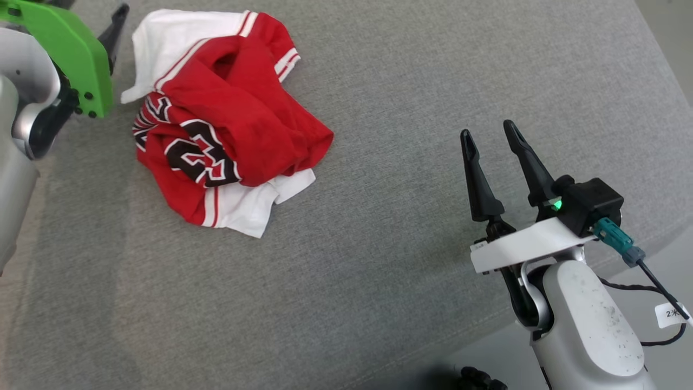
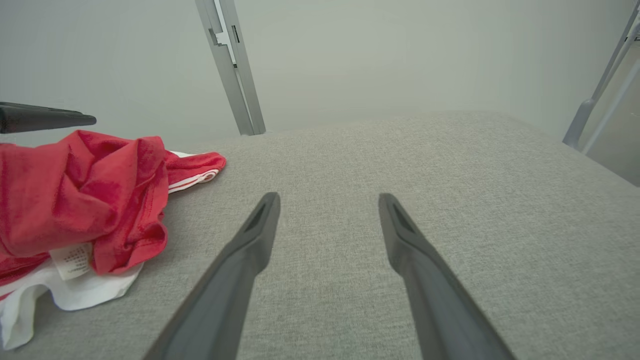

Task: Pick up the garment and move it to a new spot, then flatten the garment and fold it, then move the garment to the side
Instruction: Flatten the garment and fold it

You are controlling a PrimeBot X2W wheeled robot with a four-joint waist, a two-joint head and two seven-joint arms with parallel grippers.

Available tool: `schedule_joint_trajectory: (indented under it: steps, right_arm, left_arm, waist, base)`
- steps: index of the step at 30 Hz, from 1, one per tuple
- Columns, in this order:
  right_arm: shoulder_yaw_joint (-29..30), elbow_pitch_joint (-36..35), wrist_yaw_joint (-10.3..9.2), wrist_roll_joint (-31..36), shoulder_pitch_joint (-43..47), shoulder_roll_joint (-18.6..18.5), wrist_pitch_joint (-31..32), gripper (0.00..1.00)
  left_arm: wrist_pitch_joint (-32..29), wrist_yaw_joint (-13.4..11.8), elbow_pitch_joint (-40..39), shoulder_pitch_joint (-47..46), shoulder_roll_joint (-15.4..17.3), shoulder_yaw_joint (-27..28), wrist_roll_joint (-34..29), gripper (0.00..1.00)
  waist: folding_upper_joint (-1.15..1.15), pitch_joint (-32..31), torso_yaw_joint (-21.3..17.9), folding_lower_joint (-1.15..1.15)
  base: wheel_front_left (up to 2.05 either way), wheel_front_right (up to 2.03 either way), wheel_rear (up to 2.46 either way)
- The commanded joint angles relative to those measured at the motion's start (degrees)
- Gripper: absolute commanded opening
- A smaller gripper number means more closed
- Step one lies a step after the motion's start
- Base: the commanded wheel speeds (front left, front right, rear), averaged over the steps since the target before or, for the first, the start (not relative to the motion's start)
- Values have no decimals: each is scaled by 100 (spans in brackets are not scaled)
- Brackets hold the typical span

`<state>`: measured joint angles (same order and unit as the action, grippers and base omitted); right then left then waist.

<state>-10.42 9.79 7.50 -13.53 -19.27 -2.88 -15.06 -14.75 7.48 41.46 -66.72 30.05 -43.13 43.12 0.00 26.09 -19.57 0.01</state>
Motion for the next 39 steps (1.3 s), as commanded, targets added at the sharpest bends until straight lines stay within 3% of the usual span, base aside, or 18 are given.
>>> schedule_joint_trajectory:
  steps: [1, 11, 25, 26, 27, 28, 39]
  right_arm:
    - [-24, -32, -2, -39, -81, -1, -18, 100]
    - [-96, -45, -2, -173, -161, -2, -18, 100]
    - [-166, -66, -2, -251, -217, -2, -18, 100]
    - [-166, -67, -2, -257, -216, -2, -18, 100]
    - [-167, -72, -2, -260, -212, -2, -18, 100]
    - [-170, -70, -2, -268, -206, -2, -18, 100]
    - [-119, 30, -2, -184, -148, -4, -18, 100]
  left_arm:
    - [-143, -4, 89, -90, 61, -116, 163, 100]
    - [-1206, -3, 611, -165, -146, -564, 1278, 100]
    - [-1815, -1, 982, -172, -795, -649, 2175, 100]
    - [-1822, 13, 928, -144, -839, -654, 2267, 96]
    - [-1750, 13, 892, -148, -839, -656, 2279, 41]
    - [-1693, 13, 818, -148, -819, -681, 2300, 0]
    - [-614, 5, 240, -321, -454, -870, 2307, 0]
  waist:
    - [0, 204, -190, -1]
    - [0, 379, -300, -1]
    - [0, 437, -414, -1]
    - [0, 448, -420, -1]
    - [0, 456, -423, -1]
    - [0, 460, -426, -1]
    - [0, 179, -237, -1]
  base:
    - [0, 0, 0]
    - [0, 0, 0]
    - [0, 0, 0]
    - [0, 0, 0]
    - [0, 0, 0]
    - [0, 0, 0]
    - [0, 0, 0]
